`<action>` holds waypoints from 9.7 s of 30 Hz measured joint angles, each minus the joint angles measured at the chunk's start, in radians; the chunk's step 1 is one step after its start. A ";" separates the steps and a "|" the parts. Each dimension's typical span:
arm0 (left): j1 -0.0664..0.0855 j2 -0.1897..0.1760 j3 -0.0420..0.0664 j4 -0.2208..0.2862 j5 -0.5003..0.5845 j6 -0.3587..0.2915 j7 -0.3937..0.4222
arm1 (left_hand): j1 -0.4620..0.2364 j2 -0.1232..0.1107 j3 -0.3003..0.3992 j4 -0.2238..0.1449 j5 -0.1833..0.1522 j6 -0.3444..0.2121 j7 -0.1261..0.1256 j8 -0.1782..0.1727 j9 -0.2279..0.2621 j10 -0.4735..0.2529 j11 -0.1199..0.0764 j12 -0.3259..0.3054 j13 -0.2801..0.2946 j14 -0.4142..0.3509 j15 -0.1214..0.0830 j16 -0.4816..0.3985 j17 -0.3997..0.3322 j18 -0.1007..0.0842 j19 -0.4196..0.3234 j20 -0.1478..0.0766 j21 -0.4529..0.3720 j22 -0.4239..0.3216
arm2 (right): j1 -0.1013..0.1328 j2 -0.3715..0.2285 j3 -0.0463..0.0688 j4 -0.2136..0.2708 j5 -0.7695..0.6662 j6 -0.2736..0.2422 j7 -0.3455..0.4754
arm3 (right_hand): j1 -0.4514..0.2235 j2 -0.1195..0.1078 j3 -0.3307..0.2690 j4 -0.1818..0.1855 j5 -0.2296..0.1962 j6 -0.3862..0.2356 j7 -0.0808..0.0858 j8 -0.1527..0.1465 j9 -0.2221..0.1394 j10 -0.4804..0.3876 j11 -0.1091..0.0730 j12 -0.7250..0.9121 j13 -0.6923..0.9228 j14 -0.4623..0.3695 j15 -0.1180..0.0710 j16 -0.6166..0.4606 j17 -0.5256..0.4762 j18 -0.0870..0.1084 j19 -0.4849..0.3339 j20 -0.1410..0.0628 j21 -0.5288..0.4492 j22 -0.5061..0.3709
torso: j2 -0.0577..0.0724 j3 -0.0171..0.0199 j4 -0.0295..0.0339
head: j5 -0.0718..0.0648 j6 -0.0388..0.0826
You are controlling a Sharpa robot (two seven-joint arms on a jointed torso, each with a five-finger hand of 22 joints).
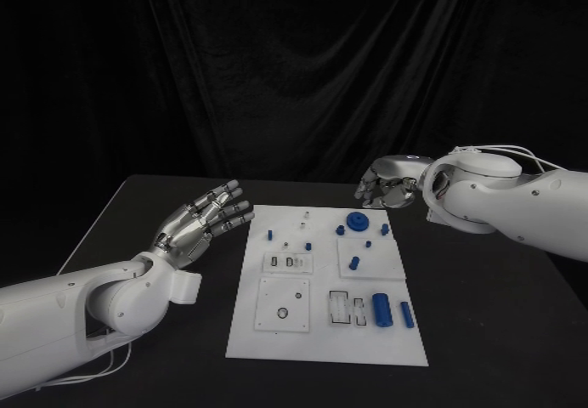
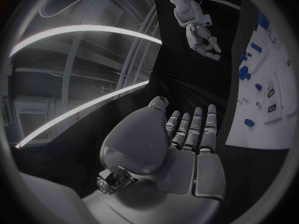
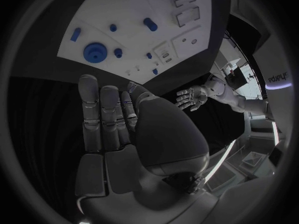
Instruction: Assemble the parts on the task board
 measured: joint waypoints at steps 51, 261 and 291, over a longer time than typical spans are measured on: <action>0.000 -0.020 0.000 0.011 -0.007 0.038 0.001 | 0.004 0.004 0.028 -0.017 0.012 -0.007 0.007 -0.005 -0.002 -0.011 0.011 -0.012 -0.004 -0.032 0.007 -0.023 -0.012 0.000 -0.004 0.004 0.000 -0.002 | -0.159 0.108 0.000 -0.139 -0.252 -0.198 0.027 | -0.019 -0.037 0.044 0.011 -0.030 -0.051 -0.008 -0.063 0.003 0.028 0.000 -0.078 0.004 0.036 0.004 -0.002 0.023 -0.016 0.000 0.004 0.038 0.070 | 0.051 -0.0146 0.0146 | -0.030 0.043; 0.000 0.038 0.000 -0.047 -0.011 0.070 0.002 | -0.004 0.012 0.175 -0.065 0.004 -0.016 0.038 -0.021 -0.002 -0.048 0.048 -0.027 -0.007 -0.062 0.038 -0.019 -0.026 -0.017 -0.029 0.021 0.000 -0.005 | -0.131 0.039 0.003 -0.278 -0.203 -0.183 0.046 | -0.169 -0.006 -0.039 0.092 -0.125 -0.012 0.002 -0.067 0.073 0.611 -0.106 1.124 1.244 0.230 -0.067 0.377 0.654 -0.094 0.210 -0.062 0.274 0.582 | 0.032 -0.0198 0.0132 | 0.000 0.014; 0.000 0.044 0.000 -0.050 -0.011 0.088 0.002 | -0.004 0.012 0.195 -0.070 0.004 -0.016 0.045 -0.021 -0.002 -0.048 0.048 -0.019 -0.007 -0.055 0.045 -0.004 -0.026 -0.016 -0.029 0.021 0.004 -0.004 | -0.176 0.139 0.004 -0.364 -0.196 -0.159 0.035 | -0.197 0.004 -0.059 0.092 -0.093 -0.039 -0.007 -0.083 0.063 0.632 -0.114 1.166 1.244 0.231 -0.076 0.451 0.654 -0.110 0.268 -0.075 0.361 0.585 | 0.022 -0.0233 0.0035 | 0.006 0.001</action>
